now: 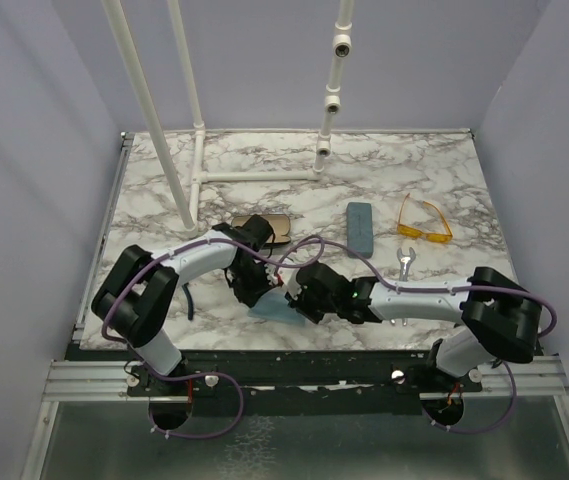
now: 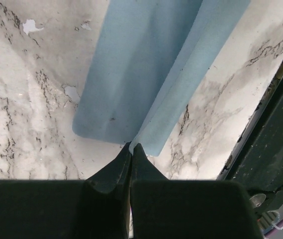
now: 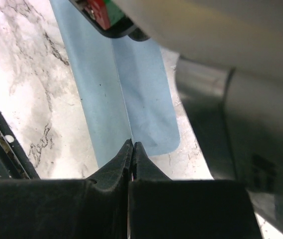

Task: Organize the sunglasses
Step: Fold the glasses cleaning cloth at the center of the board.

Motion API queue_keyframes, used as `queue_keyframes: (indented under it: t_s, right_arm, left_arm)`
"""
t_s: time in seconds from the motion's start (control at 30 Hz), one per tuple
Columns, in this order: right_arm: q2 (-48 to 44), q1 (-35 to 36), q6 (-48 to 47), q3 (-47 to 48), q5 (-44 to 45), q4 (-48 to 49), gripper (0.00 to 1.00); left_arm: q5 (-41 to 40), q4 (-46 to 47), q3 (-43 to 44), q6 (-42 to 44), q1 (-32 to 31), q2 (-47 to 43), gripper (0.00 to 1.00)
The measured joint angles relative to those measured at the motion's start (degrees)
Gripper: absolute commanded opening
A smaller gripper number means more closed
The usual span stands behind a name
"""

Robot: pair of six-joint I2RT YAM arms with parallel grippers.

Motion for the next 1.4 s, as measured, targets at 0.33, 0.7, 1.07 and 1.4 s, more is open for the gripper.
queue_keyframes:
  t_s: [0.33,0.7,1.07,1.4]
  right_arm:
    - [2.8,-0.11,0.15,1.2,2.08,-0.63,0.01]
    - [3.04,-0.52,0.15,1.42,2.89,-0.66,0.01]
    - [3.28,-0.72,0.11,1.44,3.13,-0.59,0.02]
    - [3.96,-0.76,-0.04,1.84,3.08,-0.52,0.19]
  left_arm:
    - [-2.19,1.07,0.42,-0.9,0.0,1.33,0.0]
    - [-2.38,1.84,0.63,-1.46,0.11,1.62,0.0]
    - [-2.43,1.92,0.68,-2.03,0.11,1.64,0.0]
    - [-2.93,1.81,0.98,-2.86,0.46,1.77,0.25]
